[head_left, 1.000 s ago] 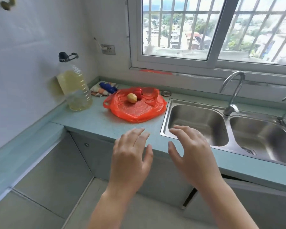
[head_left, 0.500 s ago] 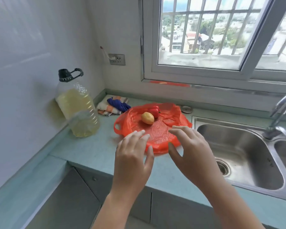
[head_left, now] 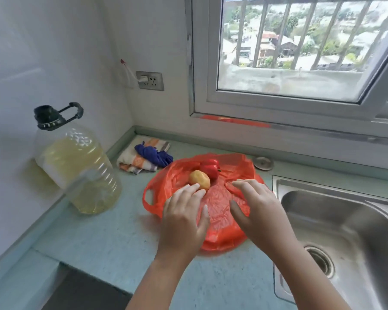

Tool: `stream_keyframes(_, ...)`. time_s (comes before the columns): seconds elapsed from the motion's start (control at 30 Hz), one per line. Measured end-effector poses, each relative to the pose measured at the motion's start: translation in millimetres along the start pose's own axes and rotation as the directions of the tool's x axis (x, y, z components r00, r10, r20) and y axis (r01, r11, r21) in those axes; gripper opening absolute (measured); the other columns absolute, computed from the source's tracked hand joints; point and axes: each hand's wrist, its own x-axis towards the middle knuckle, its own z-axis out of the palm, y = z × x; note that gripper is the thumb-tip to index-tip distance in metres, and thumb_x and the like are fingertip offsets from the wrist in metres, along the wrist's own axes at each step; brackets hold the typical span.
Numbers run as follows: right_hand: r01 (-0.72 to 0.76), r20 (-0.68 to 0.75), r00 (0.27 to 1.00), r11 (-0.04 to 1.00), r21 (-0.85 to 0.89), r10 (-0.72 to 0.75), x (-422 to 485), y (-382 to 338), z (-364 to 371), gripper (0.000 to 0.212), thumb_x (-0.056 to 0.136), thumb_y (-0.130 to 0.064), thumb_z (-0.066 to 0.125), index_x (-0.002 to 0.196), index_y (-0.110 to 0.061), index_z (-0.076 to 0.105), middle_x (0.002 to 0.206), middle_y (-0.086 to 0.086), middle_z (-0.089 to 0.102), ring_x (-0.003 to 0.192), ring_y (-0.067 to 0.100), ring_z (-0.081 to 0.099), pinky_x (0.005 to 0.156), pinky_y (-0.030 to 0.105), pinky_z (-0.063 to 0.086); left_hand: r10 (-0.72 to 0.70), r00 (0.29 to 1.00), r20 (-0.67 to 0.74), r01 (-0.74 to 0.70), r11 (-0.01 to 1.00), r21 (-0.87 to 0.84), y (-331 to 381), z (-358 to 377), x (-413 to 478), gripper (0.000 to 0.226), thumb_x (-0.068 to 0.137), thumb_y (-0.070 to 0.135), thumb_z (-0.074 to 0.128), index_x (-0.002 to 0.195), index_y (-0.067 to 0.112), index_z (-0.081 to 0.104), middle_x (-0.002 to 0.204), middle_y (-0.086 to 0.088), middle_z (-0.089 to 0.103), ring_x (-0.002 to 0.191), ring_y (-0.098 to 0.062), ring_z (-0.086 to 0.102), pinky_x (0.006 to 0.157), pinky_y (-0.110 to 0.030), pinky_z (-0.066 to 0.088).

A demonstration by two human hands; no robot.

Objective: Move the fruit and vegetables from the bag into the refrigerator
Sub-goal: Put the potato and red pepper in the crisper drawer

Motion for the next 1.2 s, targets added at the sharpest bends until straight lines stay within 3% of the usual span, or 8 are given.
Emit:
stream_keyframes(0.23,-0.05,0.108,0.993,0.998,0.034,0.046,57.6,54.4,56.4,0.036,0.077,-0.018,0.068,0.11,-0.009,0.062,0.101,0.004,0.065,0.092,0.025,0.062,0.078,0.036,0.049,-0.074,0.991,0.115,0.074,0.997,0.003,-45.0,57.6,37.3,0.036,0.084,0.03,0.046,0.109,0.013,0.064,0.116,-0.002,0.064,0.113,-0.018,0.052,0.1,-0.029,0.034)
stream_keyframes(0.43,-0.086,0.196,0.977,0.996,0.019,0.081,92.5,84.6,104.3,0.036,0.076,-0.02,0.067,0.11,-0.008,0.062,0.105,0.006,0.065,0.094,0.027,0.061,0.077,0.036,0.048,-0.146,0.97,0.193,0.168,0.98,-0.106,-85.1,96.3,59.4,0.037,0.084,0.033,0.047,0.111,0.014,0.063,0.12,-0.002,0.061,0.115,-0.01,0.043,0.102,-0.018,0.024)
stream_keyframes(0.57,-0.13,0.236,0.964,0.992,0.003,0.125,112.6,101.1,133.0,0.037,0.078,-0.019,0.066,0.113,-0.01,0.061,0.109,0.005,0.063,0.098,0.026,0.059,0.08,0.033,0.045,-0.138,0.951,0.278,0.171,0.98,-0.098,-110.6,122.3,72.3,0.041,0.084,0.038,0.045,0.114,0.016,0.062,0.124,0.0,0.059,0.12,-0.015,0.043,0.101,-0.032,0.031)
stream_keyframes(0.73,-0.241,0.292,0.931,0.97,0.033,0.221,130.6,119.2,169.6,0.041,0.084,-0.022,0.06,0.123,-0.012,0.053,0.124,0.003,0.055,0.114,0.021,0.049,0.091,0.031,0.041,-0.14,0.923,0.357,0.187,0.977,-0.099,-138.7,150.1,81.4,0.042,0.085,0.038,0.043,0.117,0.017,0.061,0.127,0.0,0.058,0.121,-0.017,0.045,0.1,-0.033,0.032)
stream_keyframes(0.9,-0.295,0.315,0.911,0.955,0.041,0.268,143.0,136.1,193.7,0.049,0.084,-0.025,0.062,0.129,-0.013,0.048,0.133,0.003,0.048,0.124,0.019,0.041,0.097,0.032,0.038,-0.113,0.883,0.456,0.184,0.976,-0.113,-157.8,167.0,92.4,0.062,0.074,0.052,0.054,0.126,0.018,0.055,0.137,0.003,0.048,0.127,-0.01,0.029,0.105,-0.03,0.019)
stream_keyframes(1.07,-0.28,0.389,0.889,0.959,0.044,0.241,153.9,152.1,205.5,0.058,0.081,-0.029,0.066,0.133,-0.014,0.044,0.137,0.003,0.044,0.128,0.018,0.037,0.1,0.031,0.034,-0.053,0.837,0.544,0.135,0.985,-0.112,-168.1,177.3,98.2,0.074,0.07,0.047,0.066,0.135,0.021,0.044,0.144,0.009,0.032,0.132,-0.006,0.015,0.108,-0.028,0.008)
stream_keyframes(1.2,-0.281,0.427,0.873,0.959,0.041,0.237,159.2,160.2,213.8,0.065,0.079,-0.033,0.067,0.135,-0.015,0.04,0.137,0.002,0.043,0.128,0.019,0.037,0.1,0.034,0.036,0.013,0.821,0.57,0.029,0.997,-0.065,-173.7,188.1,96.2,0.078,0.066,0.037,0.076,0.135,0.019,0.044,0.146,0.0,0.036,0.135,-0.022,0.028,0.106,-0.036,0.016)
